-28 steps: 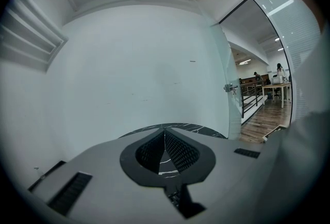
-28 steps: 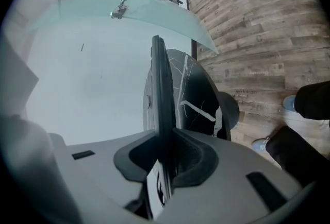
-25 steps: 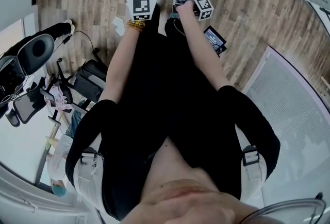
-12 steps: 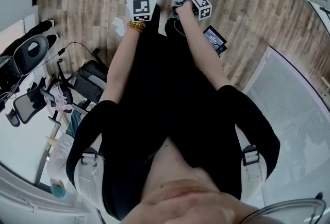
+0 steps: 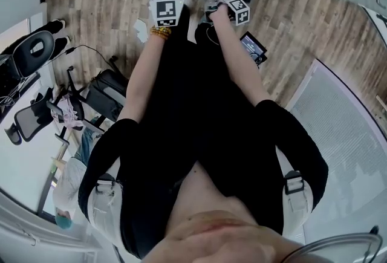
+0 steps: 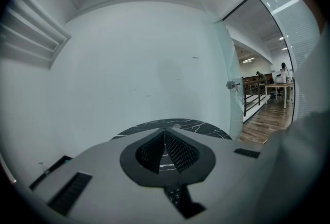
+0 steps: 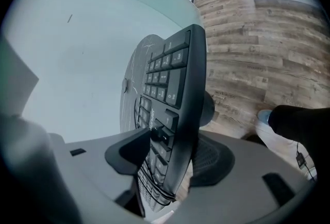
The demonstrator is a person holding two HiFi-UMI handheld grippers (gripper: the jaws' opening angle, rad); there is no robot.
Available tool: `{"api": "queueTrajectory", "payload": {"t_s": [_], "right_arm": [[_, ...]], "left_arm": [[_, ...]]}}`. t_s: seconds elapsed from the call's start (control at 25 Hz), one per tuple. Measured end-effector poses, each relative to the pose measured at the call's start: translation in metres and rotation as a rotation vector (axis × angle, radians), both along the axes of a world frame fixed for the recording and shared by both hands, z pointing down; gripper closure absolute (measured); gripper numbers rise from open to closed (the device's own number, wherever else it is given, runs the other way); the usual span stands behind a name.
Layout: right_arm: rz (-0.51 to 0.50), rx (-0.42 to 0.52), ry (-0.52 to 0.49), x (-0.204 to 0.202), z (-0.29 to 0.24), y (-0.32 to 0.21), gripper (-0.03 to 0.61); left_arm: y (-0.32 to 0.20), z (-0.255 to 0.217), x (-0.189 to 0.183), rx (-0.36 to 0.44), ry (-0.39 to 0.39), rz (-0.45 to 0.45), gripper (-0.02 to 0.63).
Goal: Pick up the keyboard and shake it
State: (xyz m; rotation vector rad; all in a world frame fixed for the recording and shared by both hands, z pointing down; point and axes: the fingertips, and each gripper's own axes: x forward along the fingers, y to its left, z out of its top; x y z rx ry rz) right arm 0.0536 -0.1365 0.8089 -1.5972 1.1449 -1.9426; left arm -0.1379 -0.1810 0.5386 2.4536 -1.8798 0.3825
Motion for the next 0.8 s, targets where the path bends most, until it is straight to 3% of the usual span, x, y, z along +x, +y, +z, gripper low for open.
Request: {"api": "queueTrajectory", "payload": {"t_s": [0.8], "right_arm": [[-0.058, 0.065, -0.012, -0.005, -0.002, 0.001, 0.345]], "left_arm": [[0.002, 0.012, 0.014, -0.029, 0.001, 0.037, 0.598]]}}
